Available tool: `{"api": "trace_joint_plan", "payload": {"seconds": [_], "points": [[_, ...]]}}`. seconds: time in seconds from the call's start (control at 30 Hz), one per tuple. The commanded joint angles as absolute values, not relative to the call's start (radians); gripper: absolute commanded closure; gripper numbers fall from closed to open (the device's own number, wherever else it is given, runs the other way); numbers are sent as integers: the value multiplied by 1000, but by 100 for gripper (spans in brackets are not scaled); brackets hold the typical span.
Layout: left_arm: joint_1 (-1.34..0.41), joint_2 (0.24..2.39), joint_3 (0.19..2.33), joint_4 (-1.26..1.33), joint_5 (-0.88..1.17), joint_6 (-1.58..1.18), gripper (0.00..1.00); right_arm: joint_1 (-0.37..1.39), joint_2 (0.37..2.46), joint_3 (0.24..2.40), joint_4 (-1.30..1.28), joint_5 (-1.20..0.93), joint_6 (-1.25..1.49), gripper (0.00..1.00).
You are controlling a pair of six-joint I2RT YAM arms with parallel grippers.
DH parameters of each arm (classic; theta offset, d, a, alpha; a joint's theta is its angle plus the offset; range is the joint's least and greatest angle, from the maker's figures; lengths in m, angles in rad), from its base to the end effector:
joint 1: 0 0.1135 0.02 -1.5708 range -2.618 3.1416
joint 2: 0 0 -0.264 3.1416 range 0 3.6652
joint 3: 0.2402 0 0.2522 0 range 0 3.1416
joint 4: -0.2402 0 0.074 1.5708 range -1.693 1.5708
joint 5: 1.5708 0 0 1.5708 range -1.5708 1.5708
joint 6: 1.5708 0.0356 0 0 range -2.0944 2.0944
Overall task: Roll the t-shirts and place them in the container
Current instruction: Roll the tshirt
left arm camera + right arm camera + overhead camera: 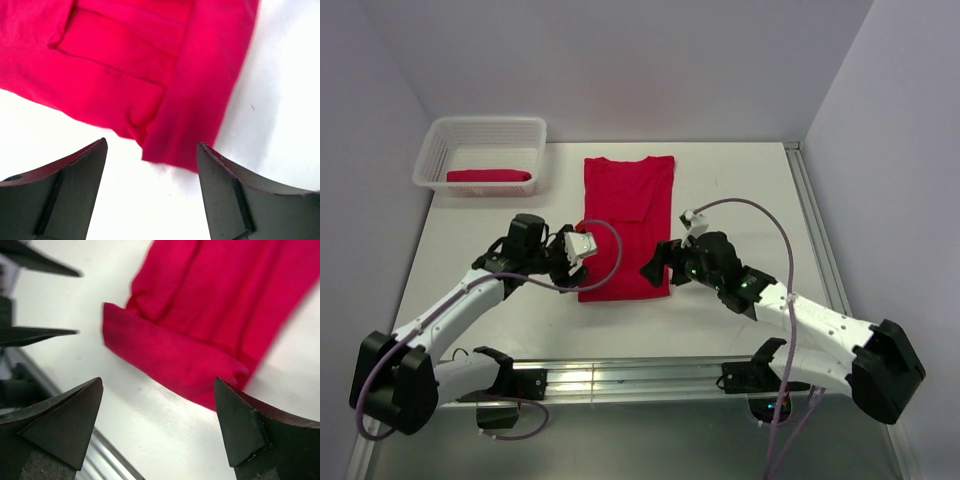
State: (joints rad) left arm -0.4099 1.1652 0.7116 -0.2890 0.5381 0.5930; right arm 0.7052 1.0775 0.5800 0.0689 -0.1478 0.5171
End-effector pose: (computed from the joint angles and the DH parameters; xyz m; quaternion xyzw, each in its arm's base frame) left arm 0.2123 -0.1121 0.2320 0.5180 0.7225 -0.2069 0.4085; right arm 0.1780 0.1584 0.2365 -0.1185 0.8316 0.3602 0.4059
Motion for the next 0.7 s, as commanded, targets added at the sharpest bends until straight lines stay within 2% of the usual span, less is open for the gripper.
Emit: {"api": "trace_joint_plan", "payload": {"seconds": [0.0,0.1,0.17,0.2,0.23,0.3,0.4,0.5,0.6,0.67], "points": [[-408,1057,657,-357,584,715,23,762,974,554,-84,76,480,2],[-408,973,591,-360,555,819,23,845,951,532,-115,175,511,10],[-408,950,571,-356,539,862,24,902,992,548,-170,325,552,10],[-410,945,569,-360,535,877,25,920,1008,551,-175,354,561,15],[-410,940,563,-359,534,891,25,960,1025,560,-192,439,568,15],[-419,919,551,-353,526,913,25,1014,1075,589,-210,517,539,15],[-440,900,517,-316,486,933,24,1169,1150,630,-248,707,491,8],[-503,896,486,-281,411,954,24,1247,1173,636,-153,661,350,8],[-540,870,463,-262,370,959,24,1264,1215,716,-228,649,281,12],[-564,845,442,-238,356,962,25,1275,1235,753,-267,650,203,0]]}}
